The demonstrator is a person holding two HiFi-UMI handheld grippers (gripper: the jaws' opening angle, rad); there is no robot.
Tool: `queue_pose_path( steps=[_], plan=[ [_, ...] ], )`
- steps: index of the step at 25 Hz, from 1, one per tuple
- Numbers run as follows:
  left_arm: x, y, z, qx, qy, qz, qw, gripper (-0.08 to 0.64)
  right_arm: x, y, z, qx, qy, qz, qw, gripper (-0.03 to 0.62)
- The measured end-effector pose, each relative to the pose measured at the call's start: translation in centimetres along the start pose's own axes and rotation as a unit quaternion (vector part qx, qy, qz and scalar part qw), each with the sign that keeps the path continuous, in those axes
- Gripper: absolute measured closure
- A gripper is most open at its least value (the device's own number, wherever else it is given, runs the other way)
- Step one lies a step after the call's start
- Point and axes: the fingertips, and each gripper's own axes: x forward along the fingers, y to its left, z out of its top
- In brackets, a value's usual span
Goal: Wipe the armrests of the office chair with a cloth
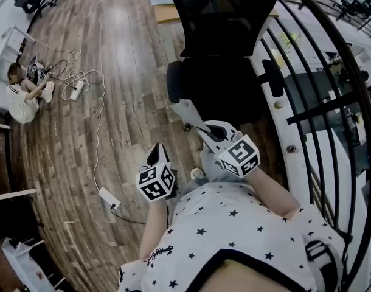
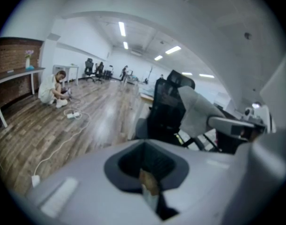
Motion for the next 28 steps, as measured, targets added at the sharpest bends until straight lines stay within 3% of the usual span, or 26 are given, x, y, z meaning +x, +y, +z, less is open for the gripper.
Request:
queue_pose_path(
  steps=[18, 28],
  plan=[
    [10.1, 0.6, 6.6, -0.018, 0.012, 0.035, 0.9991, 0.557, 9.7, -11.7, 2.7, -0.017, 0.034, 0.03, 0.999, 0.564],
    [15.5, -0.7, 7.7, -0.021, 0.035, 0.049, 0.998, 0.557, 15.2, -17.8, 1.9, -0.019, 0.06, 0.049, 0.997, 0.563]
  ],
)
